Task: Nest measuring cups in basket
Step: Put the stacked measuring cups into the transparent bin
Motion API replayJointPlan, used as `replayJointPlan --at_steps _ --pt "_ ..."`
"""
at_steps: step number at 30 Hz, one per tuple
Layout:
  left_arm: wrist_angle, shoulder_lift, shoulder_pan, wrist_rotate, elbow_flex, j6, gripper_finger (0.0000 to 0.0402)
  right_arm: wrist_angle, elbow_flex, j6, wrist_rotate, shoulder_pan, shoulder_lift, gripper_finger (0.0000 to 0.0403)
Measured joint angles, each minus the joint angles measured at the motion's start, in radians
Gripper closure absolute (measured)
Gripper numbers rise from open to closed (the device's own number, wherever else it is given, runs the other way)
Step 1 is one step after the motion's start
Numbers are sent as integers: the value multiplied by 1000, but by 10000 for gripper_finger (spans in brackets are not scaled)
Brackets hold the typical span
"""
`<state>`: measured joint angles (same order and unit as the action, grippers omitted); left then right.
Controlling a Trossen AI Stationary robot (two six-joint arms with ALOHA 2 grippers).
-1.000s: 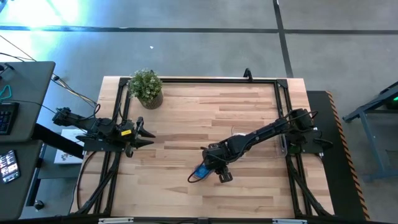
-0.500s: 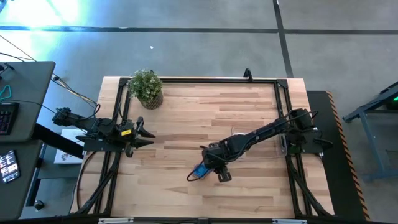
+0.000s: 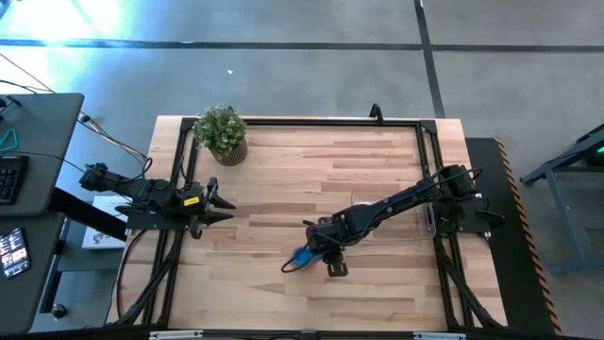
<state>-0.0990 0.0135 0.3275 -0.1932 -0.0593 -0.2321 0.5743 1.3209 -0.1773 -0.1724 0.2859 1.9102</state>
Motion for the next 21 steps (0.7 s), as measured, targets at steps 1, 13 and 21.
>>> replayJointPlan --at_steps 1,13,21 --pt "0 0 0 0 0 0 280 -6 0 -3 0 0 0 280" --pt "0 0 0 0 0 0 280 -13 -28 -84 11 -9 1 281" --pt "0 0 0 0 0 0 280 -5 -61 -129 3 -11 1 281"
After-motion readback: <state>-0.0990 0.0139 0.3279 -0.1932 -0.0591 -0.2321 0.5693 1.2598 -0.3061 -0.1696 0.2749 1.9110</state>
